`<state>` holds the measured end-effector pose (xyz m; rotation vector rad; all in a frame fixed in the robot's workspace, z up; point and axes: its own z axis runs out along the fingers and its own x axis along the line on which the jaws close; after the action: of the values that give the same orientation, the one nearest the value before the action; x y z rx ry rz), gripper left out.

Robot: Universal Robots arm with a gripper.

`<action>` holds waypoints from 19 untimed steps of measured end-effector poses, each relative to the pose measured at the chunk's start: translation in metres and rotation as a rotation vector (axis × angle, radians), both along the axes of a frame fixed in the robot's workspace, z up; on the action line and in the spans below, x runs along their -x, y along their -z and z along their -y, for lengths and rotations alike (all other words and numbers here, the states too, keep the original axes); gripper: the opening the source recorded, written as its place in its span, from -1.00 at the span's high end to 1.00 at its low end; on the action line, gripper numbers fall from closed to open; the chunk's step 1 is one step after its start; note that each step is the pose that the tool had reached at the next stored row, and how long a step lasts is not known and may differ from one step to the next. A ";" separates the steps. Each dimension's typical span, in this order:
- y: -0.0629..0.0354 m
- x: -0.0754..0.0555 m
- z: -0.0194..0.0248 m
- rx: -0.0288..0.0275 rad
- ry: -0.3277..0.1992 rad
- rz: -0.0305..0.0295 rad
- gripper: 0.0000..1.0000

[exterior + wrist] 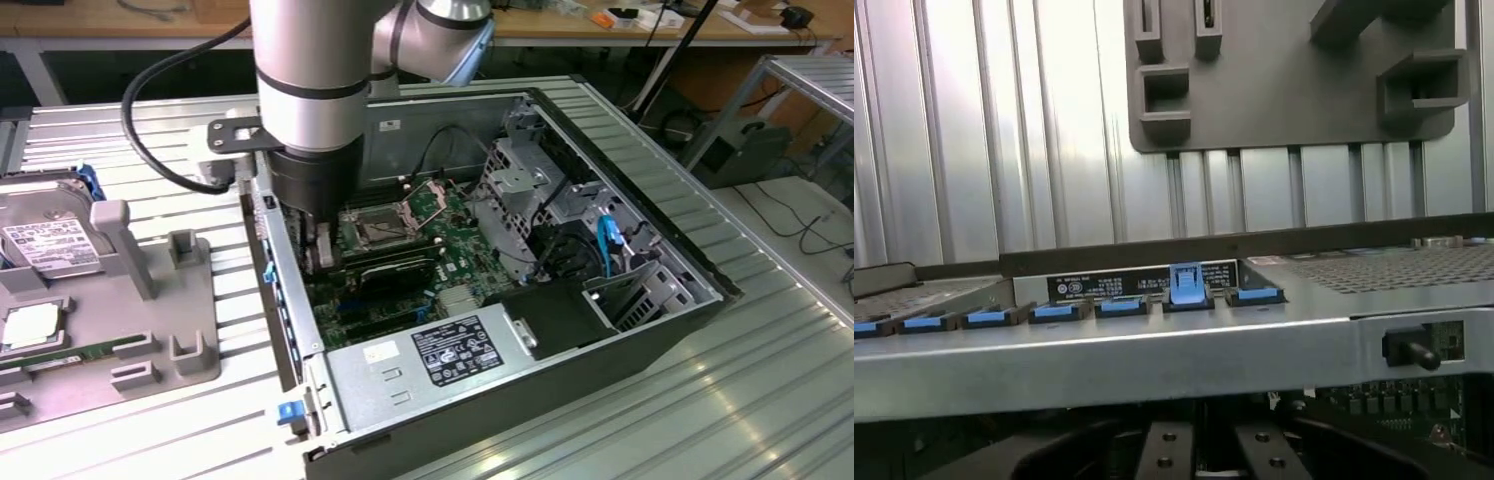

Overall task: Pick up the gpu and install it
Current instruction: 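Press down on the gpu until it lock into place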

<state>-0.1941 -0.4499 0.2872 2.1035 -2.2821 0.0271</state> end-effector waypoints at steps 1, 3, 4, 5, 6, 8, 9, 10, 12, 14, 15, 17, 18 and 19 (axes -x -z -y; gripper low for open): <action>0.0000 -0.004 0.0000 0.0000 0.000 -0.0007 0.79; -0.0003 -0.009 0.0000 -0.0001 0.000 -0.0071 0.79; -0.0027 -0.009 0.0001 0.0001 0.001 -0.0169 0.79; -0.0051 -0.009 0.0000 0.0000 0.002 -0.0220 0.79; -0.0088 -0.009 0.0000 -0.0001 0.003 -0.0269 0.79; -0.0163 -0.009 -0.0005 0.0000 0.003 -0.0348 0.79; -0.0179 -0.009 -0.0008 0.0001 0.004 -0.0380 0.79; -0.0183 -0.009 -0.0010 -0.0001 0.004 -0.0390 0.79; -0.0184 -0.009 -0.0009 -0.0001 0.004 -0.0391 0.79; -0.0185 -0.006 -0.0010 -0.0006 0.004 -0.0392 0.79; -0.0188 -0.006 -0.0011 -0.0014 0.003 -0.0394 0.79; -0.0219 -0.006 -0.0019 -0.0016 0.004 -0.0467 0.79; -0.0241 -0.006 -0.0023 -0.0016 0.004 -0.0513 0.79; -0.0262 -0.006 -0.0028 -0.0016 0.004 -0.0553 0.79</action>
<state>-0.1881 -0.4472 0.3133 2.0738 -2.2556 -0.0325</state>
